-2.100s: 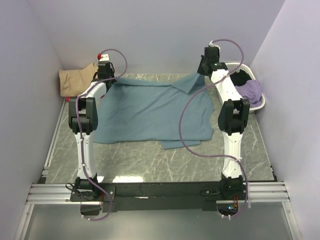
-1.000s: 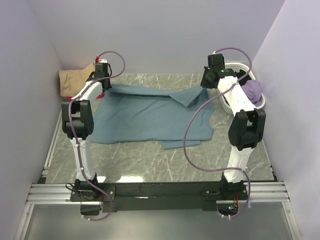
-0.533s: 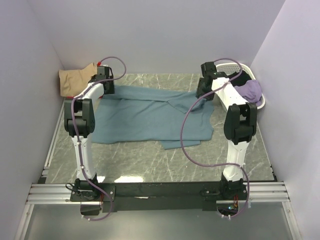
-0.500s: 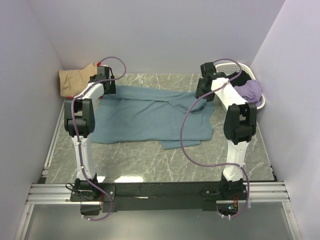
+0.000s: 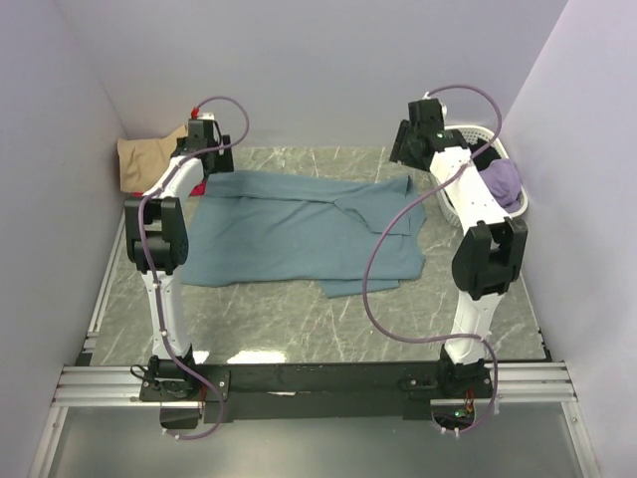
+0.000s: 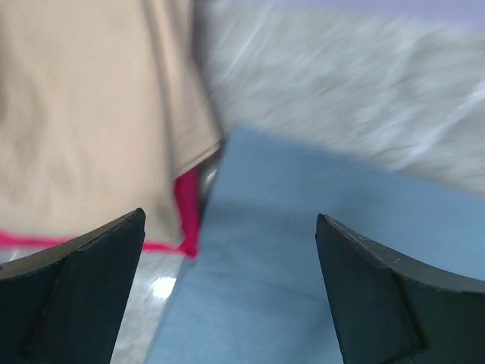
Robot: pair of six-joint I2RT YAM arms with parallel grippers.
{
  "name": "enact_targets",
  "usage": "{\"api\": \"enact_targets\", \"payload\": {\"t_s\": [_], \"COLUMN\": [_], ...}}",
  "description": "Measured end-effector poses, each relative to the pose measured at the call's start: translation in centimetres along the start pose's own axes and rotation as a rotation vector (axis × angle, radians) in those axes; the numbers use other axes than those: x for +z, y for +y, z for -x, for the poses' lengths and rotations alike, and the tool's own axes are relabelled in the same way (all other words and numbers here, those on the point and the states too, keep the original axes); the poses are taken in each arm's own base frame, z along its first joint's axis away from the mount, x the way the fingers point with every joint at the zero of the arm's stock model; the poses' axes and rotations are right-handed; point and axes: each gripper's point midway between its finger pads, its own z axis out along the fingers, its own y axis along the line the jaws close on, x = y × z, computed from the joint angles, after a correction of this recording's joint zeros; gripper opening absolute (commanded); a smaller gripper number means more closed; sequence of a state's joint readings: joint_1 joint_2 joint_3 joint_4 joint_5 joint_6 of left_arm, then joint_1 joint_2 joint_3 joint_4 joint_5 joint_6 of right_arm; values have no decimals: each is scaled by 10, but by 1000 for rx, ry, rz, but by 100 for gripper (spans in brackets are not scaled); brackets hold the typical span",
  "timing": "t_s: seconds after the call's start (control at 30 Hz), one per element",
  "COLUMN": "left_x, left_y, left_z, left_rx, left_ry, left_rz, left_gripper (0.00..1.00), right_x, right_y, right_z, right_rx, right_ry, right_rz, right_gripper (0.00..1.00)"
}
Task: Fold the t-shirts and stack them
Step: Fold the tshirt
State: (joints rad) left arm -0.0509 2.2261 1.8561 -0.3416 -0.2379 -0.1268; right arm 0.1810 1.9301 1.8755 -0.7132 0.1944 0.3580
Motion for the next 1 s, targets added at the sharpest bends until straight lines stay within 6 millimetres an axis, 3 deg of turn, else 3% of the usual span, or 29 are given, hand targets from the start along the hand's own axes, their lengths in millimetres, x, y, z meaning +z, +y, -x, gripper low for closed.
{"api": "enact_targets", "payload": {"t_s": [0.1, 0.27, 0.4, 0.5, 0.7, 0.83, 1.0], "left_x": [-6, -10, -13, -10, 6, 14, 12], "left_y": [-16, -39, -53, -63, -82, -90, -96], "left_z": [23, 28, 27, 23, -7, -23, -18], "left_rx": [-24, -48, -62, -68, -95, -103, -114], "left_ry": [-47, -55, -48, -40, 39, 78, 63], "left_rz": [-89, -211, -290, -344, -427, -462, -501], "left_gripper": [99, 99, 99, 99, 100, 99, 99], "right_x": [16, 64, 87, 92, 96, 98, 107], "right_y": [12, 10, -9, -25, -47, -43, -35], "right_z": [14, -14, -35, -34, -27, -26, -28], "right_rx": [9, 9, 27, 56, 96, 109, 126], "right_ry": [-24, 73, 147, 158, 153, 156, 163], "right_rz": [27, 5, -33, -53, -80, -49, 2], "right_gripper": [64, 62, 61, 61, 60, 59, 59]}}
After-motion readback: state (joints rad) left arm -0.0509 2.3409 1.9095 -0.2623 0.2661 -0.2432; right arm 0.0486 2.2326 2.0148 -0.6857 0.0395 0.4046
